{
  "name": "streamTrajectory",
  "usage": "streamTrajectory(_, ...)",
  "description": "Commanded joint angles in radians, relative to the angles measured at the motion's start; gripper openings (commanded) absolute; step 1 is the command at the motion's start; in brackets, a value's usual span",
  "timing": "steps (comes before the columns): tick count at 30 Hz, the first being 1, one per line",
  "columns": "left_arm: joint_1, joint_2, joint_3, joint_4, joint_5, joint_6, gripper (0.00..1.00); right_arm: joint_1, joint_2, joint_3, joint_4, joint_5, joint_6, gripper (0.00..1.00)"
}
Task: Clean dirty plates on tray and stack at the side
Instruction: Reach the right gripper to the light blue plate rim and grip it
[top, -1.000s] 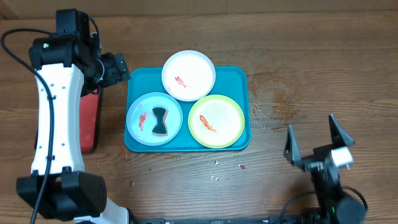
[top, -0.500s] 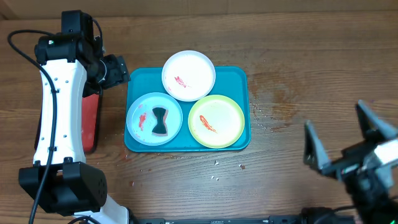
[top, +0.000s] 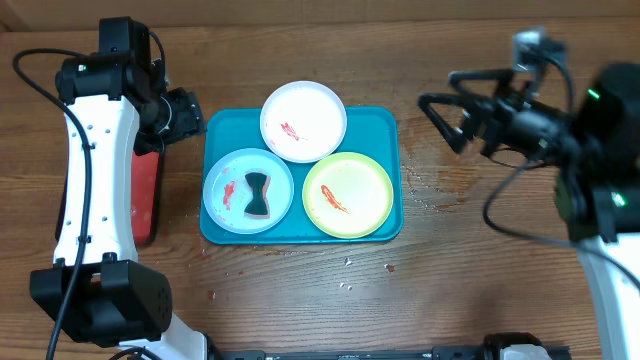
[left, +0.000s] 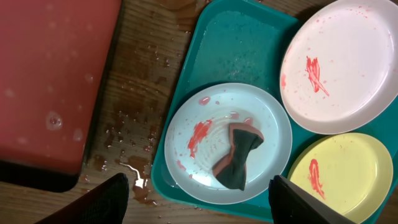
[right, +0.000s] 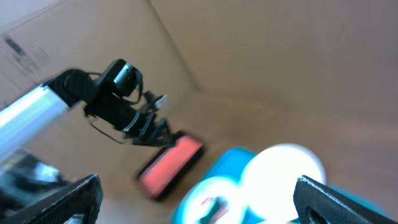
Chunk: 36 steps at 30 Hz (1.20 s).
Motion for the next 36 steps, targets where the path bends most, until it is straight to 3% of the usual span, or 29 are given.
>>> streamTrajectory(1,-0.005,0.006,-0.005,-0.003,0.008,0.013,0.74,0.134,0.132,0.173,-0.202,0.26,0.099,1.0)
streamTrajectory(6,-0.005,0.006,-0.005,0.002,0.008,0.013,0.79,0.335,0.36,0.407,-0.521,0.587,0.092,0.96)
streamTrajectory(11,-0.006,0.006,-0.005,-0.001,0.009,0.008,0.8,0.475,0.483,0.428,-0.472,0.639,0.122,0.92)
streamTrajectory(16,-0.006,0.006,-0.005,-0.003,0.009,0.009,0.8,0.569,0.619,0.428,-0.408,0.789,0.194,0.55)
streamTrajectory(21,-0.006,0.006,-0.005,-0.003,0.009,0.008,0.8,0.65,0.799,0.428,-0.317,0.798,0.196,0.55)
streamTrajectory(32,-0.006,0.006,-0.005,-0.003,0.009,0.008,0.82,0.697,0.979,0.428,-0.26,0.865,0.236,0.5)
streamTrajectory(36,-0.006,0.006,-0.005,-0.002,0.009,0.008,0.84,0.697,1.033,0.428,-0.25,0.864,0.229,0.43)
